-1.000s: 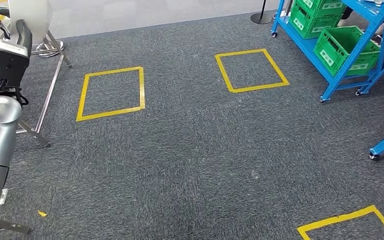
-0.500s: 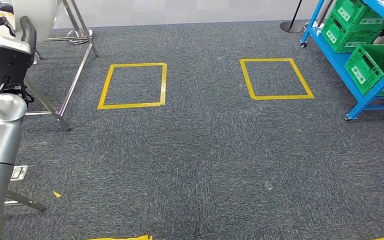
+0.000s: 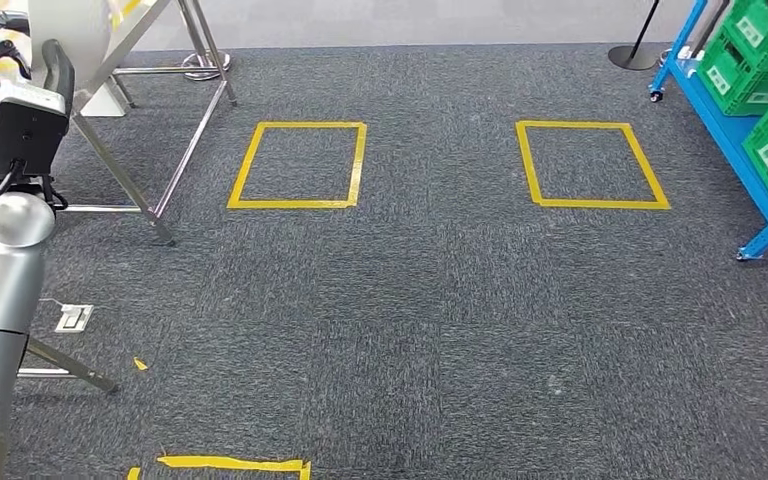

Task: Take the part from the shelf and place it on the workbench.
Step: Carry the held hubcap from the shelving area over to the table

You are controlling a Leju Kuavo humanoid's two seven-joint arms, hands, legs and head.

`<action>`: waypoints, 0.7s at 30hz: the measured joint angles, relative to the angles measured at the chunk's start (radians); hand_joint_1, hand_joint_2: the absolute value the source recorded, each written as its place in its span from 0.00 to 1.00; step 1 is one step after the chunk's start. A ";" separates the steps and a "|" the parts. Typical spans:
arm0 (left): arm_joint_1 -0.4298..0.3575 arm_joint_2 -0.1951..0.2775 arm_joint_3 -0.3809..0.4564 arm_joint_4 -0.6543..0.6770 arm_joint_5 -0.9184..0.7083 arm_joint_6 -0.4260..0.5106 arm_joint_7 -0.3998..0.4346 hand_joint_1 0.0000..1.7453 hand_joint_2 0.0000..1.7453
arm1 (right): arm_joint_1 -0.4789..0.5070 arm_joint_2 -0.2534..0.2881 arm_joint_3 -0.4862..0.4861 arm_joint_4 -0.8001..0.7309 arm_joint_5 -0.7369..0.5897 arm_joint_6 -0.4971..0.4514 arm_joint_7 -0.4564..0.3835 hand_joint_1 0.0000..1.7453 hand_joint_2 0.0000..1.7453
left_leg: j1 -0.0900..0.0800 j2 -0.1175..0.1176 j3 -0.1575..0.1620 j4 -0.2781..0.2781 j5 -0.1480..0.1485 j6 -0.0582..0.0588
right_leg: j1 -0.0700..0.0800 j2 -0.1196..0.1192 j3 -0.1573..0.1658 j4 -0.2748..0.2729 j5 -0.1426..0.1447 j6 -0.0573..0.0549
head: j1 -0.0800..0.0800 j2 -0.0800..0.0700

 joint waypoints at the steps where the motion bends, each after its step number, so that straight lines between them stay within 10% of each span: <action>1: -0.001 0.000 0.000 0.000 0.000 0.000 -0.001 1.00 1.00 | 0.000 0.000 0.000 0.000 0.000 0.000 0.000 0.00 0.00 | -0.003 0.015 0.037 -0.071 0.028 0.005 | 0.001 -0.008 0.002 0.000 -0.001 0.001 | 0.000 0.000; 4: -0.008 0.001 0.000 -0.002 -0.003 0.001 -0.003 1.00 1.00 | -0.001 0.000 -0.001 0.000 0.000 0.000 0.000 0.00 0.00 | -0.019 0.050 0.101 -0.192 0.056 0.024 | 0.005 -0.031 0.005 0.000 -0.004 0.011 | 0.001 0.000; 8: -0.014 0.004 0.001 -0.004 -0.006 0.001 -0.008 1.00 1.00 | -0.003 0.003 -0.001 0.000 0.000 0.000 0.001 0.00 0.00 | -0.015 0.017 0.107 -0.208 0.066 0.045 | 0.003 -0.019 0.002 0.016 -0.020 0.033 | 0.001 0.000; 13: -0.018 -0.007 0.000 0.002 -0.006 0.001 -0.013 1.00 1.00 | 0.000 0.003 -0.005 0.000 0.000 0.000 0.000 0.00 0.00 | -0.008 -0.027 0.102 -0.209 0.072 0.054 | -0.004 0.037 -0.129 0.273 -0.121 0.049 | 0.005 0.000; 17: -0.021 -0.010 0.000 0.007 -0.006 0.001 -0.023 1.00 1.00 | 0.000 0.003 -0.007 0.000 0.000 0.000 0.000 0.00 0.00 | -0.002 -0.064 0.096 -0.191 0.064 0.040 | -0.014 0.068 -0.041 0.078 -0.014 0.053 | 0.006 0.000; 21: -0.025 -0.003 0.000 0.009 0.000 0.001 -0.026 1.00 1.00 | -0.001 0.003 -0.009 0.000 0.004 0.000 -0.007 0.00 0.00 | 0.001 -0.092 0.084 -0.190 0.065 0.011 | -0.012 0.071 -0.009 0.013 -0.002 0.031 | 0.007 0.000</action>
